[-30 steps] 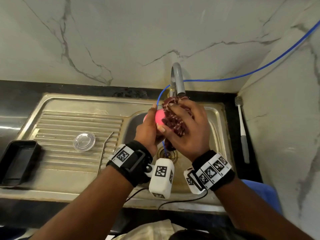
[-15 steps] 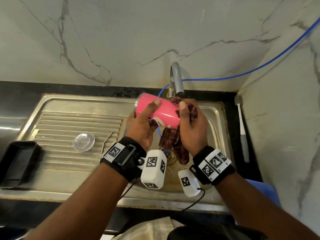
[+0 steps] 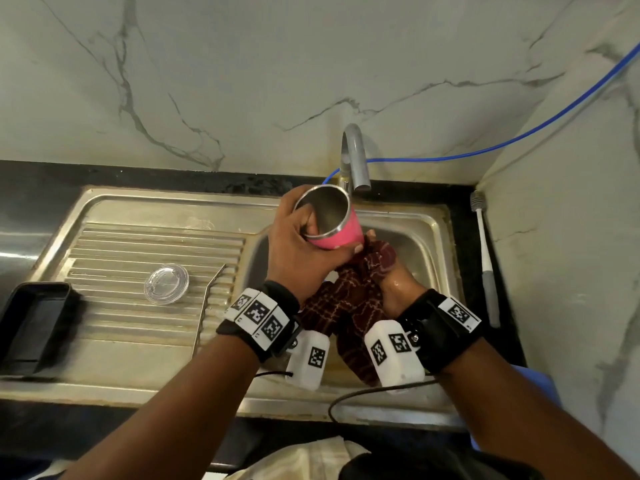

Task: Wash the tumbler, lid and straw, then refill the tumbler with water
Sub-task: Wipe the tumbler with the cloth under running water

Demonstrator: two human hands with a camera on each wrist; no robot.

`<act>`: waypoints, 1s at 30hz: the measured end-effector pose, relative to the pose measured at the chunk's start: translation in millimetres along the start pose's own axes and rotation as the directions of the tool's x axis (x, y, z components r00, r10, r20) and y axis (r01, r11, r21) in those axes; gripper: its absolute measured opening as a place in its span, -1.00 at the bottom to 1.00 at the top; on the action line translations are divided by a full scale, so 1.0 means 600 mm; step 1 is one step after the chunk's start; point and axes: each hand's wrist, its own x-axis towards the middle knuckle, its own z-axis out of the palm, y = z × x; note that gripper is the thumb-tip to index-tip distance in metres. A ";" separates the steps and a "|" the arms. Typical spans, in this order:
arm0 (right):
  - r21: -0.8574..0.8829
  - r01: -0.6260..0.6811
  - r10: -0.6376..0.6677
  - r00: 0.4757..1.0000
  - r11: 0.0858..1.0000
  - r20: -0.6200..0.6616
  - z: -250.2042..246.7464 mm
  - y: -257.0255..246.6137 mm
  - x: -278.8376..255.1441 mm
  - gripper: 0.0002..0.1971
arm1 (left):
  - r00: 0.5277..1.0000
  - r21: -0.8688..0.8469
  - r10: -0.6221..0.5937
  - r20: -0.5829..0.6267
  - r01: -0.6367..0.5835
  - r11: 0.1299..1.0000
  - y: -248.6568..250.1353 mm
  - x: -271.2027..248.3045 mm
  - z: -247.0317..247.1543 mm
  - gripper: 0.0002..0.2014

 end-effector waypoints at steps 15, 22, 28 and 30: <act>-0.175 0.228 -0.234 0.972 0.958 -0.012 -0.021 -0.004 0.007 -0.47 | 0.950 -0.447 -0.252 0.183 0.309 0.839 0.011 0.031 -0.021 -0.46; 0.058 0.047 -0.055 0.987 0.997 0.151 -0.023 0.005 -0.007 -0.28 | 0.948 -0.445 -0.288 0.138 0.319 0.837 0.010 0.002 0.003 -0.47; 0.171 -0.051 0.023 0.987 0.984 0.161 -0.029 0.047 -0.003 -0.13 | 0.952 -0.323 -0.241 0.186 0.291 0.900 0.001 0.000 0.009 -0.11; 0.218 -0.034 0.004 0.991 0.975 0.133 -0.031 0.057 0.006 -0.13 | 0.949 -0.315 -0.232 0.215 0.292 0.903 0.005 0.005 0.007 0.00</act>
